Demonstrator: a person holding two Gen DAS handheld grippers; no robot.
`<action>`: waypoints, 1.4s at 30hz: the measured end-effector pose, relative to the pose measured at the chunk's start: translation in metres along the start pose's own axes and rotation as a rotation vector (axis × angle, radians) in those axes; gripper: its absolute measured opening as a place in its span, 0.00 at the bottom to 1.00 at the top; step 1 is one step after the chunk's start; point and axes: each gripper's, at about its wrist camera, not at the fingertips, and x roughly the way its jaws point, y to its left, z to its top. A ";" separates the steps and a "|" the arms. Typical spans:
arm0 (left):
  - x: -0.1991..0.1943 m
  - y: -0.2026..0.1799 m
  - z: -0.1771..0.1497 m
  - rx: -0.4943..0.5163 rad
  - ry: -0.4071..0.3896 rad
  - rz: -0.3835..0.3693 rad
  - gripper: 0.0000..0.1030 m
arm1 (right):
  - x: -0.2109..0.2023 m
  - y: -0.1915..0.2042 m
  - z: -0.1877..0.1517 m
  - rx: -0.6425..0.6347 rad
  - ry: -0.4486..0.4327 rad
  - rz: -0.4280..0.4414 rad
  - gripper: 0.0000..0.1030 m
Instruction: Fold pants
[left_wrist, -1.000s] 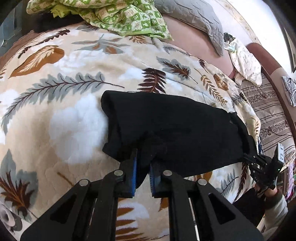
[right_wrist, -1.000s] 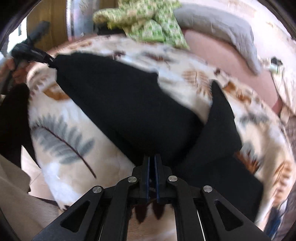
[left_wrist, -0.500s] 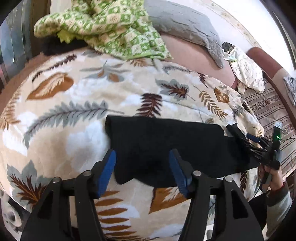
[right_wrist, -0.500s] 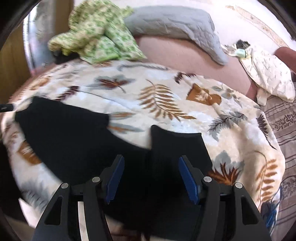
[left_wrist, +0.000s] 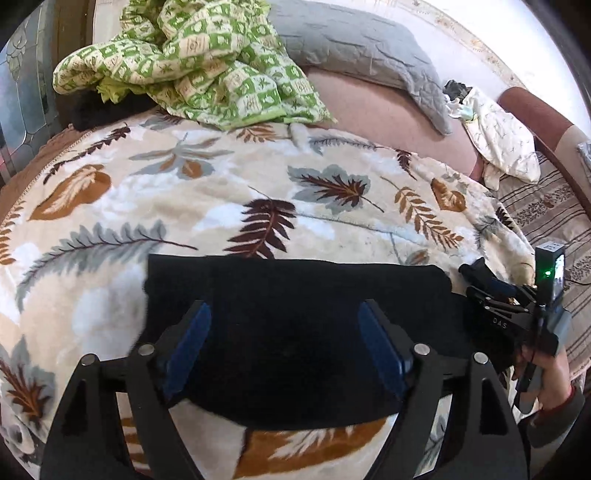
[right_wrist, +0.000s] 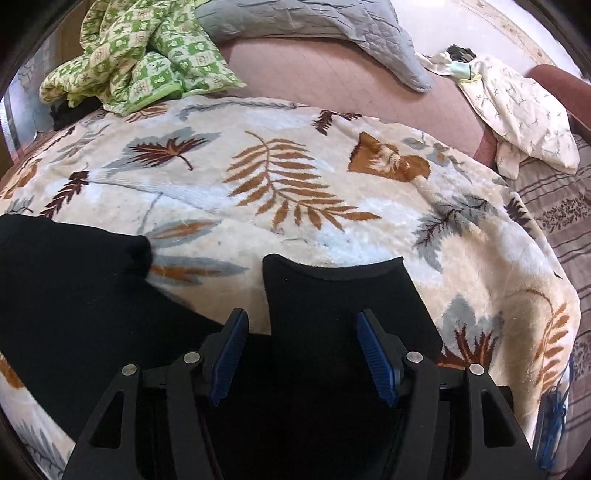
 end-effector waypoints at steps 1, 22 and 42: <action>0.005 -0.002 -0.001 -0.002 0.002 0.008 0.80 | 0.001 0.001 0.000 0.001 0.001 -0.007 0.60; 0.022 -0.008 -0.012 0.004 0.028 0.026 0.80 | -0.033 -0.032 -0.007 0.105 -0.074 -0.078 0.05; 0.013 -0.023 -0.017 -0.010 0.033 -0.009 0.80 | -0.088 -0.151 -0.112 0.571 -0.090 0.015 0.05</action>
